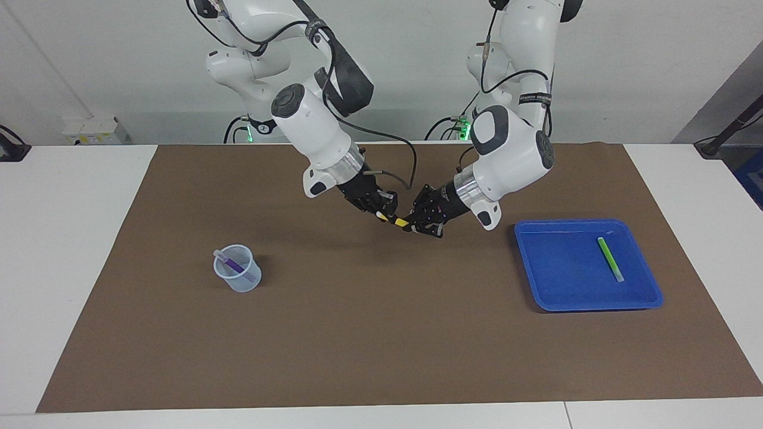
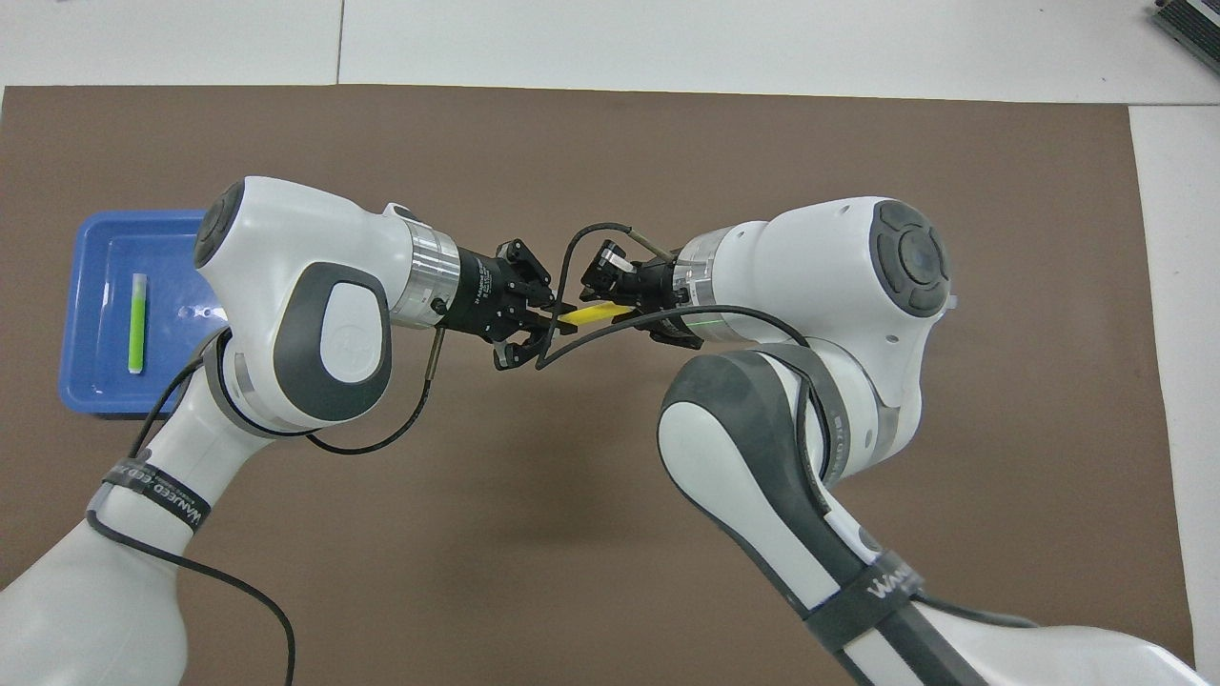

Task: Transfer and insert pens with both arms
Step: 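Open the left gripper and pull the yellow pen away with the right gripper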

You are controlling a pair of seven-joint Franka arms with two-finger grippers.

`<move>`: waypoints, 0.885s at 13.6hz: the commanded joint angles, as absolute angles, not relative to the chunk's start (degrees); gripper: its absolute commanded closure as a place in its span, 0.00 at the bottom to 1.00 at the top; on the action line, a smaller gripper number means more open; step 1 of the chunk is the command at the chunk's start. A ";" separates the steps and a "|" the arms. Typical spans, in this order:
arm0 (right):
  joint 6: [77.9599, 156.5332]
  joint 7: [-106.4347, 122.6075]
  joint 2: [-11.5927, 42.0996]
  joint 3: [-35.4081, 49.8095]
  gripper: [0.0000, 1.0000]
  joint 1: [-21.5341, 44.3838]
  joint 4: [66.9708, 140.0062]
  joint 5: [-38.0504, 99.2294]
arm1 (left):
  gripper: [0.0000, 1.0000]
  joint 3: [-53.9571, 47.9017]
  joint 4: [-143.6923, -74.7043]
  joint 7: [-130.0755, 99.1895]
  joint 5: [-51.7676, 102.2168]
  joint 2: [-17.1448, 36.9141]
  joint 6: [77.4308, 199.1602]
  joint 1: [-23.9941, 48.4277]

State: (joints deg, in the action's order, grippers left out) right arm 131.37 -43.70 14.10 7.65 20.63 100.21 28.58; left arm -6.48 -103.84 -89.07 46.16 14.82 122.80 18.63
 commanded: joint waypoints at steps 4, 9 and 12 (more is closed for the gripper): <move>130.61 -41.14 13.97 7.73 1.00 20.13 100.28 29.62 | 0.84 -5.80 -105.47 -89.91 46.67 13.45 123.14 19.60; 124.03 -32.36 12.40 7.21 1.00 17.41 99.93 27.43 | 0.00 -5.63 -106.70 -89.21 46.15 12.57 122.61 18.81; 117.88 -24.29 10.99 7.21 1.00 13.63 98.97 19.89 | 0.00 -5.28 -108.79 -88.25 46.06 10.56 121.12 18.46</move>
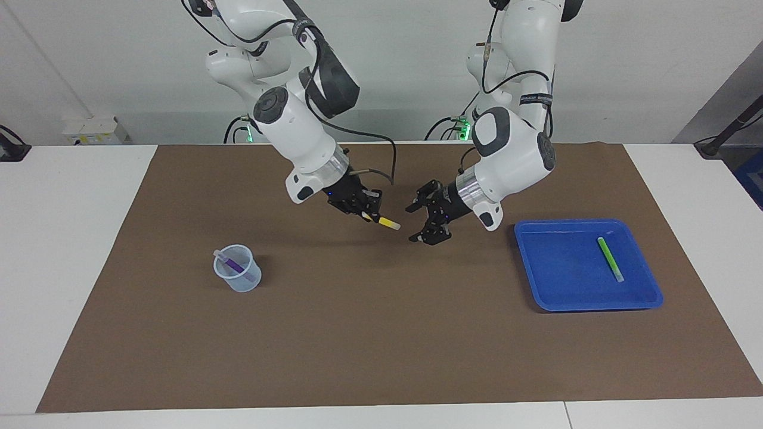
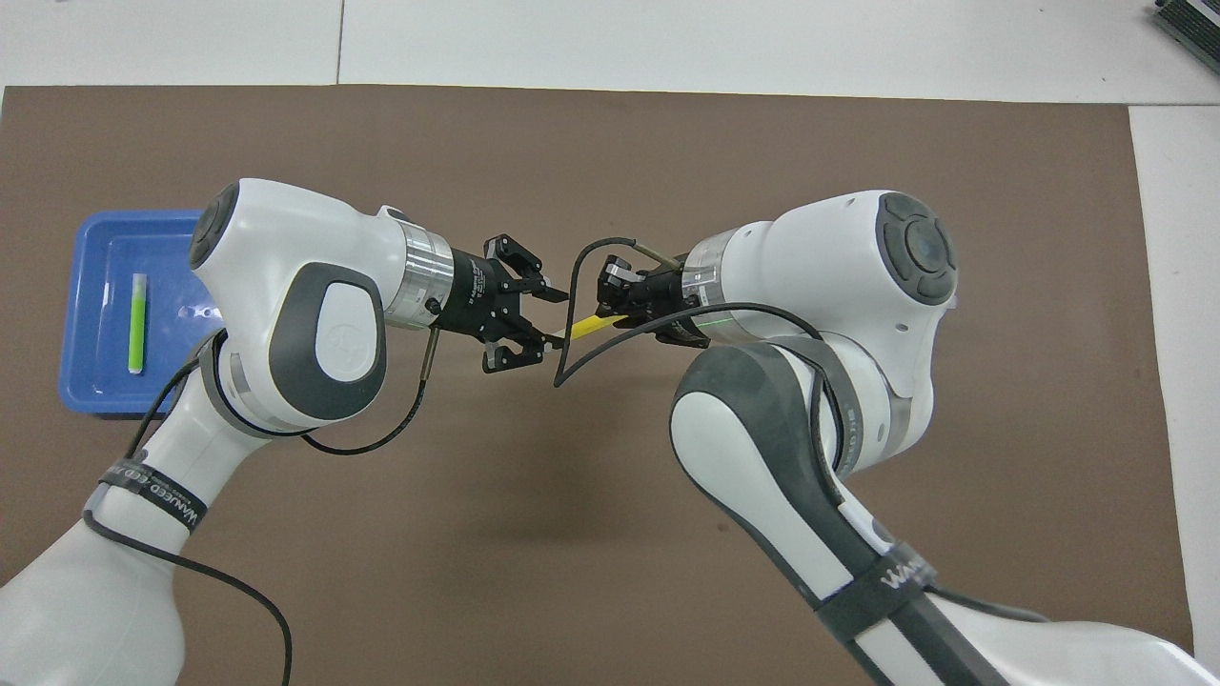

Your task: Transfer and insert pens with both arms

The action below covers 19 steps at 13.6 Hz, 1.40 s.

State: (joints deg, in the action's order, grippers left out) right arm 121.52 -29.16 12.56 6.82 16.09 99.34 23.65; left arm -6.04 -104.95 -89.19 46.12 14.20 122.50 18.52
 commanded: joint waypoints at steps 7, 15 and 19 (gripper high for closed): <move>110.04 -2.05 9.15 7.21 1.00 5.46 96.15 -0.05 | 0.00 -4.66 -118.22 -66.18 41.75 6.15 121.11 15.91; 115.48 17.92 9.58 7.29 1.00 -4.12 97.64 -4.13 | 0.00 -4.66 -121.45 -63.63 39.90 4.58 124.71 14.15; 120.14 17.49 9.93 7.38 1.00 -4.04 100.55 -3.96 | 0.00 -4.66 -122.43 -48.93 28.25 4.48 126.13 10.40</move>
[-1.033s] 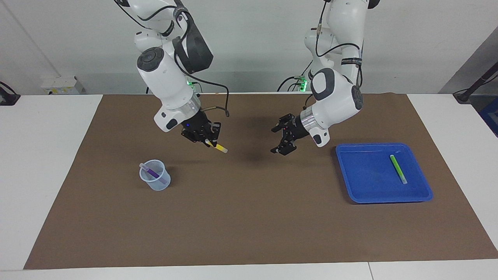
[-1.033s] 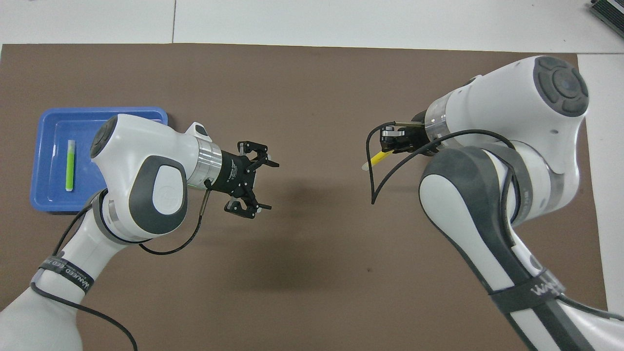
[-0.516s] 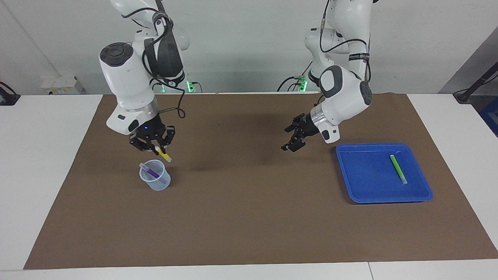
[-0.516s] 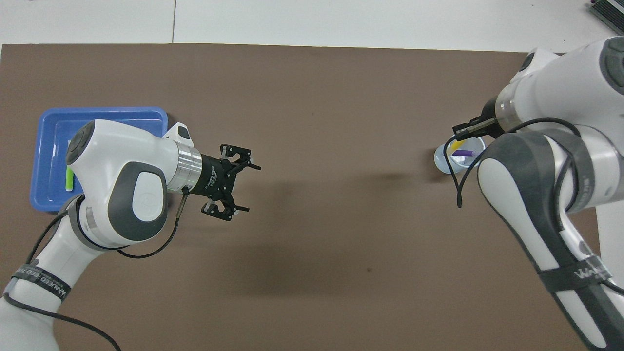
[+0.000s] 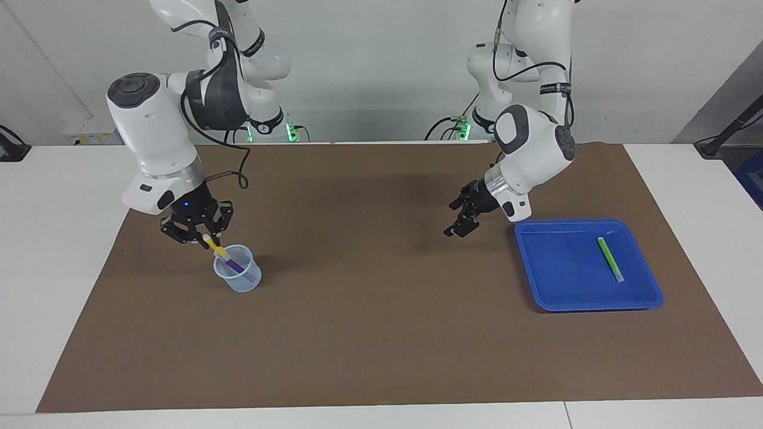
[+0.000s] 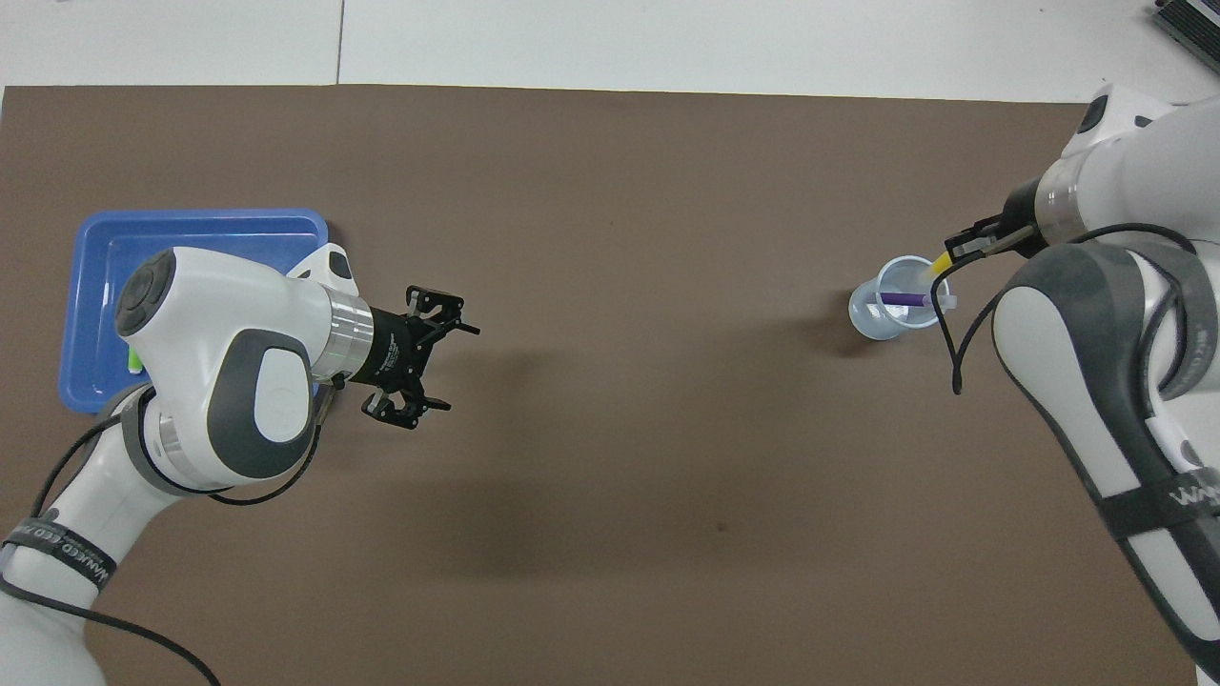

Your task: Transfer and insert pens with both arms

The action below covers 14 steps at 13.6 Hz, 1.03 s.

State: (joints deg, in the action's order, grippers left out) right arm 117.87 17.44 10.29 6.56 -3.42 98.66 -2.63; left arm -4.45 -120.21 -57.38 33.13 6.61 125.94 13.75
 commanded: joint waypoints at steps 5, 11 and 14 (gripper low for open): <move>122.42 12.83 10.46 7.56 1.00 -2.99 103.96 -3.69 | 0.00 -4.66 -117.88 -26.31 12.44 6.41 125.94 4.05; 120.07 12.48 9.84 7.65 0.00 -2.99 105.38 -2.99 | 0.00 -4.66 -114.79 -10.40 -0.26 8.44 129.98 0.88; 116.82 12.39 8.97 7.91 0.00 -2.90 104.33 -2.99 | 0.00 -4.66 -112.95 -2.94 -4.12 12.46 133.15 -4.46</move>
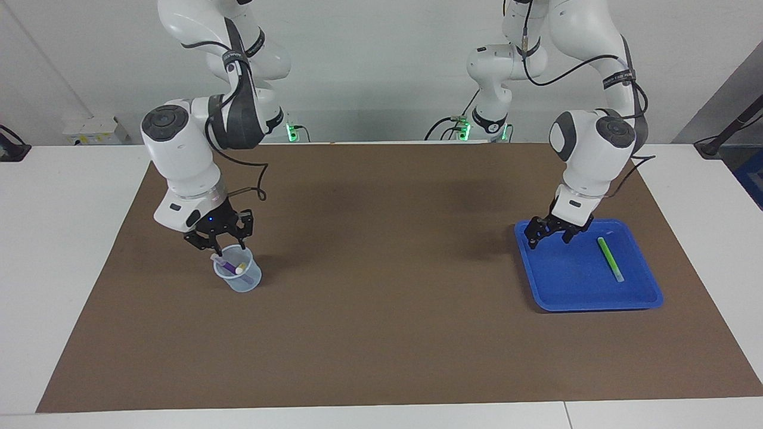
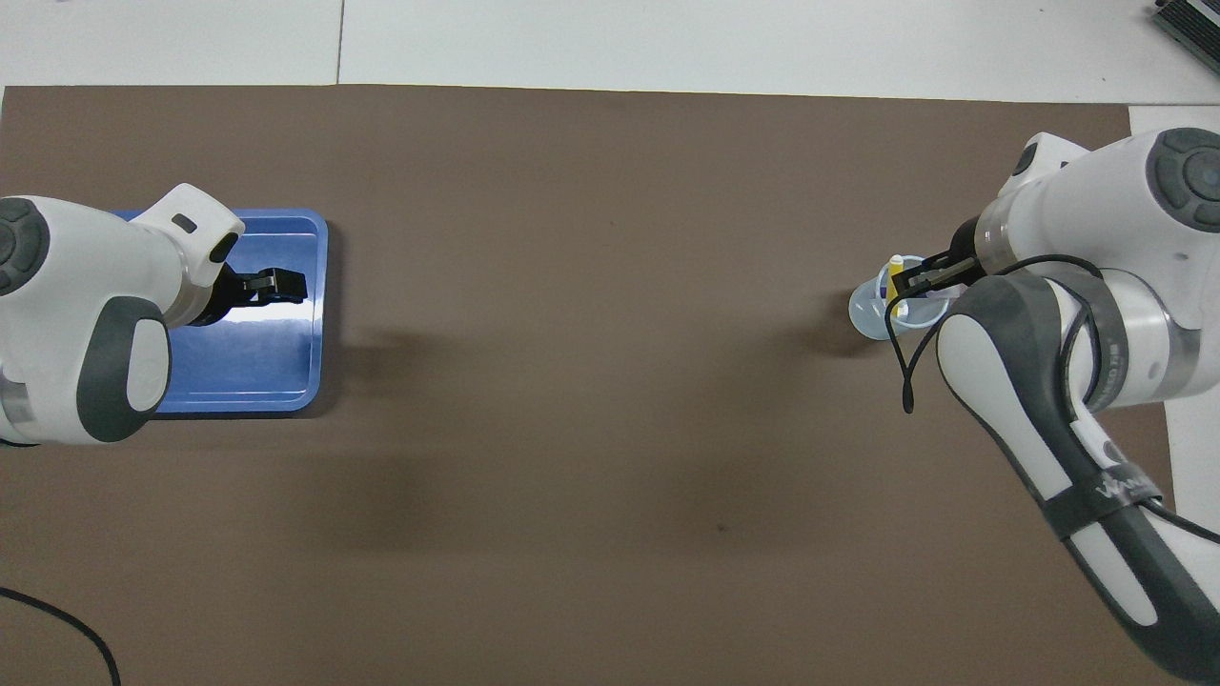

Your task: Transfer and insert pens with both arms

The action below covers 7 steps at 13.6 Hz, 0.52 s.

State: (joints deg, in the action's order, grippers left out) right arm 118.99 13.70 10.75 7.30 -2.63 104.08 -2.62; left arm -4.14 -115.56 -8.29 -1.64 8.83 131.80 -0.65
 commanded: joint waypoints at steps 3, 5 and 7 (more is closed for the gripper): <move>113.83 12.39 7.56 9.23 0.00 -2.90 102.31 -2.99 | 0.01 -4.83 -101.45 4.75 -3.70 20.90 127.11 -8.95; 112.42 13.00 6.16 9.93 0.00 -3.25 102.13 -2.90 | 0.02 -5.01 -100.46 5.10 -3.52 22.32 126.30 -10.37; 110.40 14.41 4.58 9.84 0.00 -3.60 102.13 -2.46 | 0.03 -5.36 -100.28 5.36 -2.90 24.16 124.99 -13.08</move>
